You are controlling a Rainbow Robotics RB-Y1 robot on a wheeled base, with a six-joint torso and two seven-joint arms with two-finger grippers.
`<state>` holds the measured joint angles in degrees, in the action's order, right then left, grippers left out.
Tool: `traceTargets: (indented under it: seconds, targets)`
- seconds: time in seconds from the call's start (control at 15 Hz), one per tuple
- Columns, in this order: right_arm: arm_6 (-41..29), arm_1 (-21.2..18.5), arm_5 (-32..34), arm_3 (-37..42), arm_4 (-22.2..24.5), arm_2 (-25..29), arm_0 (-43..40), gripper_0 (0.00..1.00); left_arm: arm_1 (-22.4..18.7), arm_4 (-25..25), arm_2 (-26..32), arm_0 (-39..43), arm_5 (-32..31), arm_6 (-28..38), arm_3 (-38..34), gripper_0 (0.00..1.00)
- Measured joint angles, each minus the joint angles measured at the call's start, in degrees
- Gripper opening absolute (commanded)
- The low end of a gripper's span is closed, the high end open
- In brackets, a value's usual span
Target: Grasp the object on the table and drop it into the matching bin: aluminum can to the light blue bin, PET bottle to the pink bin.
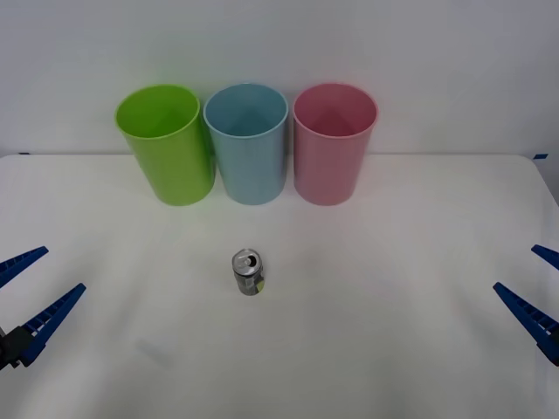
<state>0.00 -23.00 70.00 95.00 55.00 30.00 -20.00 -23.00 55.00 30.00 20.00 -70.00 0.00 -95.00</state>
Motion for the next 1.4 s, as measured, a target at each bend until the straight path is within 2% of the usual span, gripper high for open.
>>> traceTargets:
  seconds: [0.73, 1.4]
  targets:
    - [0.4, 0.1, -0.1, 2.6, -2.0, -2.7, -2.1, 1.0, 0.0, 0.0, 0.0, 0.0, 0.0, 0.0, 0.0, 1.0]
    - [4.5, -0.4, -3.3, 0.1, -0.1, -12.8, -0.5, 1.0, 0.0, 0.0, 0.0, 0.0, 0.0, 0.0, 0.0, 1.0]
